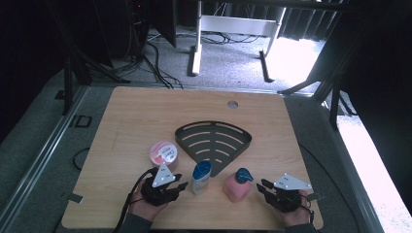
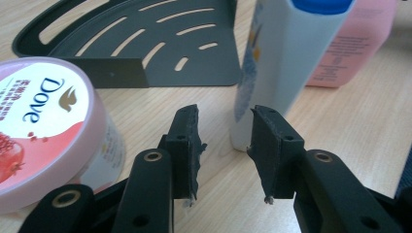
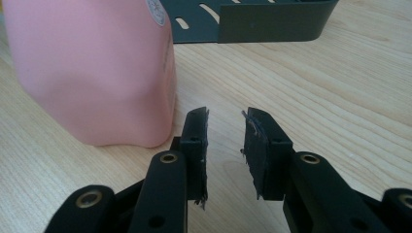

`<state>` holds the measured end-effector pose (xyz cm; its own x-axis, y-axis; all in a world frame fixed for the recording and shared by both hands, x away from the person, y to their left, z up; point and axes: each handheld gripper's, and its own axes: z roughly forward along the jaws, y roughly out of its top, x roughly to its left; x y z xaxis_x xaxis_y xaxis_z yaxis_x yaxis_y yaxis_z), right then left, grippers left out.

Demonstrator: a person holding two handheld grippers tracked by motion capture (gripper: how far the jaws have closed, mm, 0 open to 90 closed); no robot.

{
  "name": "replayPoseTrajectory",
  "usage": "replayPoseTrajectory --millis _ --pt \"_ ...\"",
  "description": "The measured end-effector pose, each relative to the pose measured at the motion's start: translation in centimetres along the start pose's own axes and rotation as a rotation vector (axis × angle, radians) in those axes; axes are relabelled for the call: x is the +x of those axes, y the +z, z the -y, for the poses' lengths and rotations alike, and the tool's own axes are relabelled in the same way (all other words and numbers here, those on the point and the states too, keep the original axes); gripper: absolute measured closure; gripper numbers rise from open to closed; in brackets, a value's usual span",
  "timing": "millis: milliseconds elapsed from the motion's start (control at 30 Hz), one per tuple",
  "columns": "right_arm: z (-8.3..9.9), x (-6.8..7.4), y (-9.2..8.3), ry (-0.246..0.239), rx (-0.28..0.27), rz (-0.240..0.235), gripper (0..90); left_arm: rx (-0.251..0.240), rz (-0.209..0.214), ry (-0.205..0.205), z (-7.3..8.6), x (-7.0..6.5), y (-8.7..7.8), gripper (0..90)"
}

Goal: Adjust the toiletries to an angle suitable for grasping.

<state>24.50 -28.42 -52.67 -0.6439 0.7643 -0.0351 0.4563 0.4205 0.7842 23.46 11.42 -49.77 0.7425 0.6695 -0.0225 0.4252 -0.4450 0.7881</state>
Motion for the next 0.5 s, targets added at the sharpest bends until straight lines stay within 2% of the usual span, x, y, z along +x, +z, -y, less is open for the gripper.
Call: replayPoseTrajectory --millis 200,333,500 --pt "0.0 0.1 0.0 -0.002 -0.002 -0.006 70.1 -0.013 0.042 0.040 -0.1 -0.7 0.0 59.2" --pt "0.0 0.1 0.1 -0.005 -0.001 -0.012 70.3 -0.012 0.047 0.056 -0.2 -1.2 0.3 55.6" --pt "-0.1 0.2 0.1 -0.010 -0.001 -0.016 70.7 0.003 0.055 0.064 -0.3 -1.6 0.7 56.8"
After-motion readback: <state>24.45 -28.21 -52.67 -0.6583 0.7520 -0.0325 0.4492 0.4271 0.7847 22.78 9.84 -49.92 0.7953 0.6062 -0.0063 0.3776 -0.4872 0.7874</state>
